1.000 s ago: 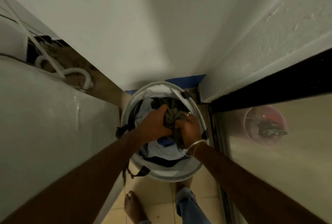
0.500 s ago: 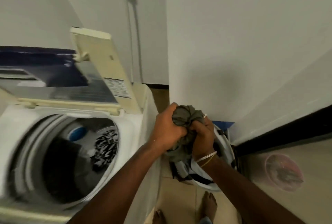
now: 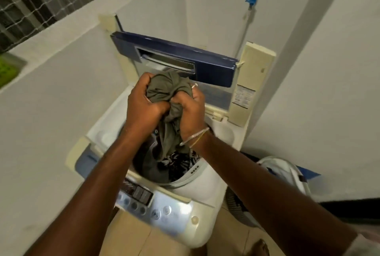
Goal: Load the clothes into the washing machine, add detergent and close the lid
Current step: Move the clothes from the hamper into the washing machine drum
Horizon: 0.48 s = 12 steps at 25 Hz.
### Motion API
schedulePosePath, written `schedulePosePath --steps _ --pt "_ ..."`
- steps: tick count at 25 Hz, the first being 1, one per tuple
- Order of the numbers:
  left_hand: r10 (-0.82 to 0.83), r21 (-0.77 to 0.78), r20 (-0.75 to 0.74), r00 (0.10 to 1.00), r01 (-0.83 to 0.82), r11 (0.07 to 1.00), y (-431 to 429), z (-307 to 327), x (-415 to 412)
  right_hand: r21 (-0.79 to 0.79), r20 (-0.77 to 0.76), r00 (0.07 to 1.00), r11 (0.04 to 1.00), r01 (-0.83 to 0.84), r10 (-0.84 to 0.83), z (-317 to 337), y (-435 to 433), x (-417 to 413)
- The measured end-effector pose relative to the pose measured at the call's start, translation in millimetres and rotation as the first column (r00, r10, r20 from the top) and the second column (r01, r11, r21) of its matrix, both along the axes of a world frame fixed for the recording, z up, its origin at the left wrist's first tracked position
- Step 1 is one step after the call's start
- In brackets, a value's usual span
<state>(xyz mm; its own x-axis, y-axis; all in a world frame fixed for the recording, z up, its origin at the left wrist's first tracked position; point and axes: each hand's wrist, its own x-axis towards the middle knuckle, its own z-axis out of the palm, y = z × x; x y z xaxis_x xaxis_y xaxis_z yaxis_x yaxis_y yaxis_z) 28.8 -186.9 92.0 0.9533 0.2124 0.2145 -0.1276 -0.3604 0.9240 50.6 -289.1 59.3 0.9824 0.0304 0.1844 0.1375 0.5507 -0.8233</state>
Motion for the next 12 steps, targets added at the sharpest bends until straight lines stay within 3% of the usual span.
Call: schedulePosePath --steps 2,4,6,7,8,9,12 --pt "0.065 0.047 -0.1 0.993 -0.06 0.997 28 -30 3 -0.081 -0.123 0.992 0.996 -0.033 0.023 -30 26 8" --pt "0.051 0.125 -0.293 0.955 -0.014 0.992 51 -70 5 -0.346 -0.275 0.961 0.928 -0.139 0.041 -78 39 18" --pt "-0.028 0.16 -0.526 0.85 0.131 0.978 63 -110 2 -0.661 -0.427 0.904 0.672 -0.334 0.029 -117 33 21" --pt "-0.027 0.208 -0.584 0.811 0.182 0.961 64 -126 -1 -0.722 -0.497 0.868 0.548 -0.423 0.016 -129 25 19" --pt "0.002 0.279 -0.582 0.814 0.198 0.94 63 -140 -4 -0.737 -0.533 0.846 0.494 -0.461 -0.007 -137 16 16" --pt "0.043 0.363 -0.522 0.852 0.176 0.915 57 -150 -6 -0.744 -0.52 0.853 0.504 -0.438 -0.027 -140 5 12" --pt "0.123 0.417 -0.246 0.961 -0.01 0.909 11 -156 -18 -0.785 -0.283 0.952 0.599 -0.159 -0.118 -130 -39 -4"
